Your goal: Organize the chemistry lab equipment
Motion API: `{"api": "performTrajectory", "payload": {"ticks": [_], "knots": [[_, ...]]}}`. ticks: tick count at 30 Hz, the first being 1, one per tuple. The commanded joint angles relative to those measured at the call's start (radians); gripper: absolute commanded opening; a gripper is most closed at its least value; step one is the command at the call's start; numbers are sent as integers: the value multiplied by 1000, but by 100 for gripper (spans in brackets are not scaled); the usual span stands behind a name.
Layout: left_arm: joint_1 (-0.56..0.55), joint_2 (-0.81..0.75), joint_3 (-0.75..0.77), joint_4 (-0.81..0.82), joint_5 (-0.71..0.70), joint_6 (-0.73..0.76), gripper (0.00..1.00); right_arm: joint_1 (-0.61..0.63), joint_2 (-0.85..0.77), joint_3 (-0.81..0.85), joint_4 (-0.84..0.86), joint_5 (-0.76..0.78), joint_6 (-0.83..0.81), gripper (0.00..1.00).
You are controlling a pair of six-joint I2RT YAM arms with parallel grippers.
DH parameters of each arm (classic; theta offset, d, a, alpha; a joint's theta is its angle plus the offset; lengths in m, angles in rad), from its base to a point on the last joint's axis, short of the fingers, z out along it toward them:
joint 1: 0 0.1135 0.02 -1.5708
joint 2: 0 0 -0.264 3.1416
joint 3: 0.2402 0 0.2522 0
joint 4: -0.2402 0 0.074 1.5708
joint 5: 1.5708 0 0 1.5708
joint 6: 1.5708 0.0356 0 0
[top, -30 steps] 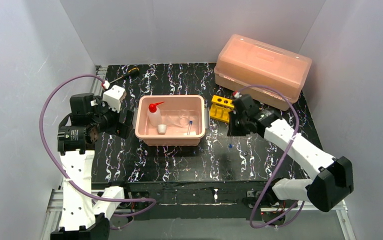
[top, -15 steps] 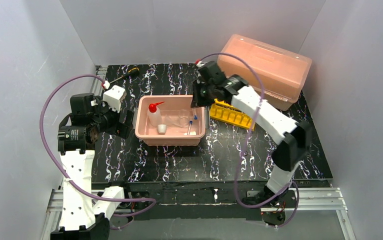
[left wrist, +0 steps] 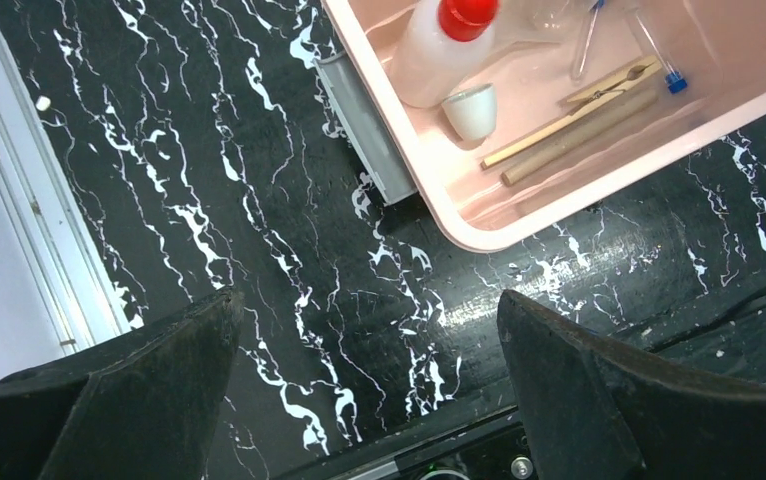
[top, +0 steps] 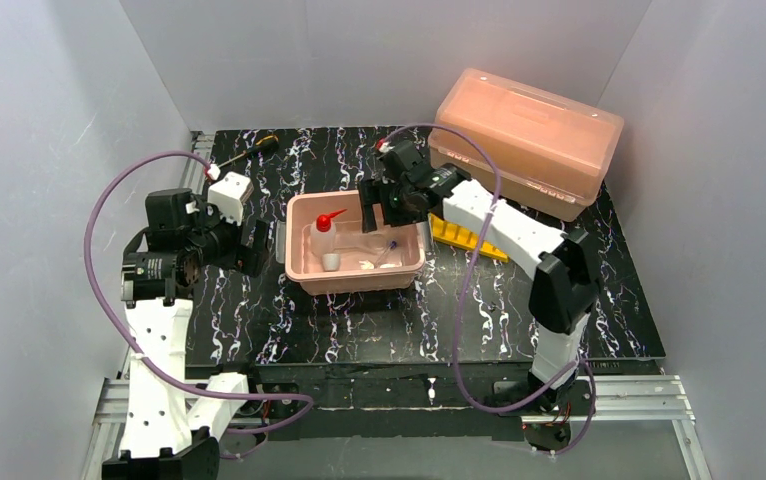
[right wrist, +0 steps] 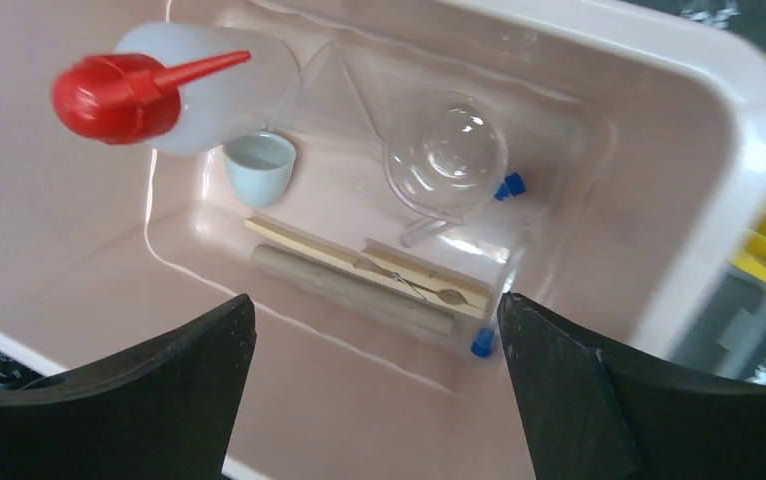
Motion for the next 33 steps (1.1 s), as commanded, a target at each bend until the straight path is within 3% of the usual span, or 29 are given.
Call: {"api": "performTrajectory", "payload": {"ticks": [1, 8, 11, 15, 18, 20, 25, 33], "knots": [[4, -22, -50, 62, 32, -50, 98, -9, -196, -71, 69, 94, -63, 99], [3, 1, -125, 199, 34, -120, 98, -27, -543, -273, 177, 150, -129, 98], [3, -5, -214, 329, 18, -146, 98, -52, -724, -446, 266, 329, -179, 98], [3, -19, -370, 535, -5, -173, 98, -158, -984, -812, 533, 713, -254, 98], [3, 1, -471, 674, -30, -169, 98, -287, -1153, -1109, 863, 818, -392, 98], [4, 34, -515, 741, -41, -173, 98, -368, -1218, -1257, 982, 814, -403, 98], [15, 115, -656, 995, -49, -238, 98, -513, -1129, -1360, 1032, 858, -248, 98], [34, 294, -804, 1393, -62, -329, 98, -629, -862, -1387, 1238, 686, -254, 98]]}}
